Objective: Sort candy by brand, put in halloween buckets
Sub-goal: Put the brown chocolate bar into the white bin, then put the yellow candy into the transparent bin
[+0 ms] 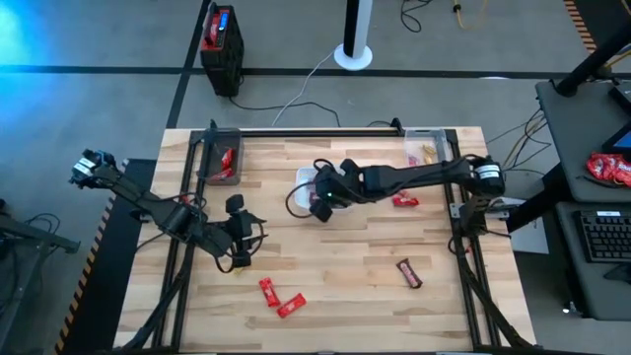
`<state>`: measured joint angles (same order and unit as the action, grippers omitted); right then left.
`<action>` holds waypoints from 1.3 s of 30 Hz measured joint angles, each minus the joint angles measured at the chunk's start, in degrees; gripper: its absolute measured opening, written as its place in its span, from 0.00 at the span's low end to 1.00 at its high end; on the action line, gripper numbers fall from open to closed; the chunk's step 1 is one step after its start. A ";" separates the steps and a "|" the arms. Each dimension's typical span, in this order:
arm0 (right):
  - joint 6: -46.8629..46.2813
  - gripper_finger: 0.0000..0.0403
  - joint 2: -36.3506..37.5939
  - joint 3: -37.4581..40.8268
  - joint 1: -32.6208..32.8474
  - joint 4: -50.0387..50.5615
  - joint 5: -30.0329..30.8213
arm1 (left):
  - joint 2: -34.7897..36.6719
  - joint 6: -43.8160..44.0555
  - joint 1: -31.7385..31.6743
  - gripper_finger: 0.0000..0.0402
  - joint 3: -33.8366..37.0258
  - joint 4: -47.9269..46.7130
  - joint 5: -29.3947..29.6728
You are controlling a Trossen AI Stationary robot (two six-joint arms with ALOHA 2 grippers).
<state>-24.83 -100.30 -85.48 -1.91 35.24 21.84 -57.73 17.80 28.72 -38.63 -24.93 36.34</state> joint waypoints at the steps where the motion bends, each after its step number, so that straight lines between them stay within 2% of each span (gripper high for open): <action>1: 0.08 0.18 -0.16 0.00 -0.45 -0.28 -0.63 | 0.01 0.21 -0.01 0.40 0.00 0.02 -0.04; 8: -0.05 0.35 0.01 0.34 -1.43 1.92 -0.84 | 0.03 1.26 -0.01 0.40 0.00 -0.10 -3.15; 13: -0.55 0.40 0.71 0.38 0.69 2.44 -0.90 | 0.04 5.00 -0.01 0.40 0.00 -1.52 -11.83; 17: -1.54 0.42 0.75 0.38 3.13 4.65 -1.02 | -0.17 18.53 -0.01 0.40 0.00 -5.54 -20.41; 21: -3.34 0.43 0.96 0.40 5.48 7.77 -0.90 | -1.60 34.84 0.01 0.40 0.00 -14.27 -29.96; 23: -4.28 0.43 1.16 0.40 6.41 9.24 -0.87 | -3.36 40.56 0.01 0.40 0.12 -18.80 -32.63; 28: -4.71 0.43 1.51 0.40 7.92 10.73 -0.80 | -10.31 48.80 0.46 0.40 0.55 -21.88 -36.40; 34: -4.75 0.43 1.56 0.43 8.32 10.91 0.67 | -18.06 50.28 1.20 0.40 -0.11 -21.42 -37.60; 39: -4.75 0.43 1.57 0.73 8.30 11.24 0.69 | -21.36 49.79 1.23 0.40 -0.11 -18.97 -37.14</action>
<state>-29.58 -98.72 -84.75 6.39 46.49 22.52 -79.09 67.59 29.96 -38.74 -43.89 -0.80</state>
